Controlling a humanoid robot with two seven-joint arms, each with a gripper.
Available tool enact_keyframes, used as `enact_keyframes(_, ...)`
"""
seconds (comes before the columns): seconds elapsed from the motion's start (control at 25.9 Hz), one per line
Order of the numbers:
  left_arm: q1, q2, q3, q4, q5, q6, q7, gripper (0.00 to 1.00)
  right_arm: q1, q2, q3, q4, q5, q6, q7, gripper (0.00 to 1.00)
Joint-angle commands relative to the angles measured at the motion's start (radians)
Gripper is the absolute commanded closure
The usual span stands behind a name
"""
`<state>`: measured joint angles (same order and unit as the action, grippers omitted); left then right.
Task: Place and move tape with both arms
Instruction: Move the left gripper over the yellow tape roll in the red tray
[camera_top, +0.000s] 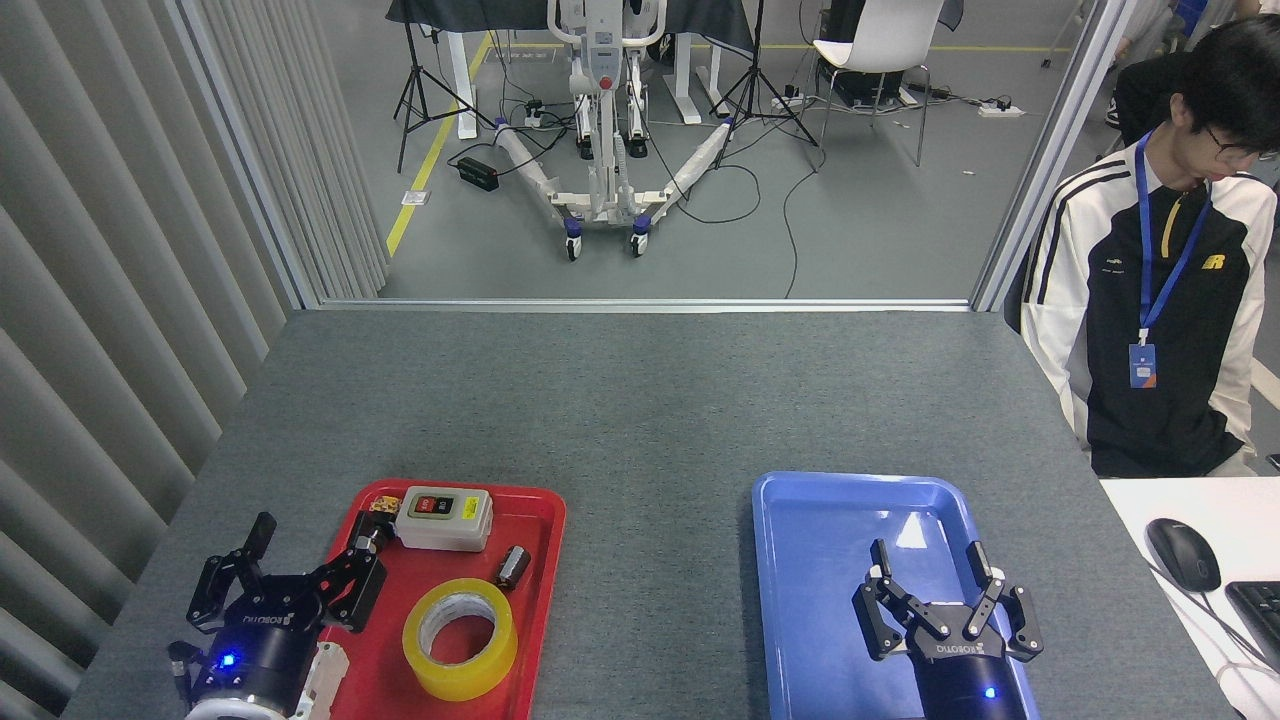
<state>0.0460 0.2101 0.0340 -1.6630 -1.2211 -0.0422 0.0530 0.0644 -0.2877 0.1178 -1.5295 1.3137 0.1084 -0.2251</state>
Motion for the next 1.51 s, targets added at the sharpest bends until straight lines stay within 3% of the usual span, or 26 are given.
enact_keyframes(0.0,0.0,0.002,0.0,-0.001,0.002,0.001,0.001,0.0,0.002,0.001,-0.006,-0.001,0.002,0.0,0.0,0.0)
enact_keyframes(0.5,-0.002,0.008,-0.011,0.002,0.032,0.025,-0.061,0.0,0.008,0.001,-0.012,-0.001,0.001,0.008,0.012,0.0)
enact_keyframes(0.66,-0.003,0.032,-0.02,-0.001,0.035,0.011,-0.058,0.0,0.008,0.001,-0.01,-0.003,0.002,0.016,0.104,0.0)
enact_keyframes(0.97,-0.032,0.077,-0.046,0.011,0.035,0.013,-0.065,0.0,0.008,-0.005,-0.009,-0.001,0.016,0.019,0.107,0.0)
enact_keyframes(1.08,-0.063,0.12,-0.121,0.029,0.061,0.019,-0.085,0.0,0.009,-0.011,-0.009,-0.006,0.016,0.02,0.108,0.0)
enact_keyframes(1.24,-0.133,0.147,-0.203,0.048,0.111,0.021,-0.266,0.0,0.008,-0.018,-0.007,-0.017,0.016,0.033,0.11,0.0)
enact_keyframes(1.47,-0.232,0.147,-0.217,0.051,0.112,0.021,-0.772,0.0,0.012,-0.016,-0.007,-0.018,0.041,0.033,0.11,0.0)
